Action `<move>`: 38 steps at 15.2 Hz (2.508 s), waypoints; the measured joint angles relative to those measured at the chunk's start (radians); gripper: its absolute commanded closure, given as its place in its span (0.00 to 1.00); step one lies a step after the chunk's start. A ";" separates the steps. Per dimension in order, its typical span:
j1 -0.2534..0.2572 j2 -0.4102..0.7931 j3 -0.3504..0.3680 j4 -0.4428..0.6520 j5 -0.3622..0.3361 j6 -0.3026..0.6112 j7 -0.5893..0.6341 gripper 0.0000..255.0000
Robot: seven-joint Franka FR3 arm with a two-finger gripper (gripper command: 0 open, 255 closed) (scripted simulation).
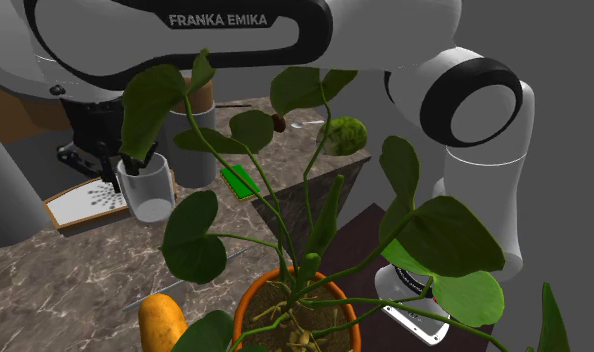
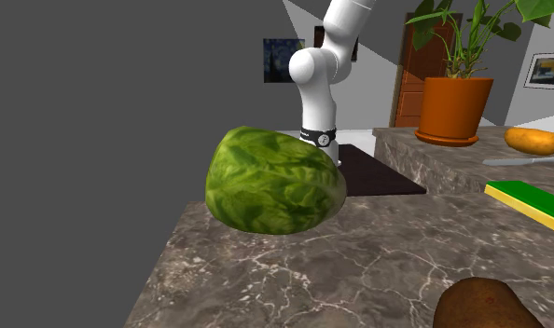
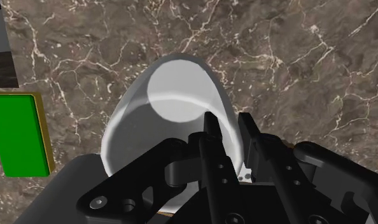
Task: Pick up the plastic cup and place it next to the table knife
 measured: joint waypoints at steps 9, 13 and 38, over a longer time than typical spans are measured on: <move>-0.006 0.008 -0.003 -0.109 -0.001 0.117 -0.006 1.00; -0.008 0.019 -0.005 -0.146 -0.003 0.164 -0.007 1.00; -0.009 0.011 -0.004 -0.105 -0.001 0.117 -0.010 0.00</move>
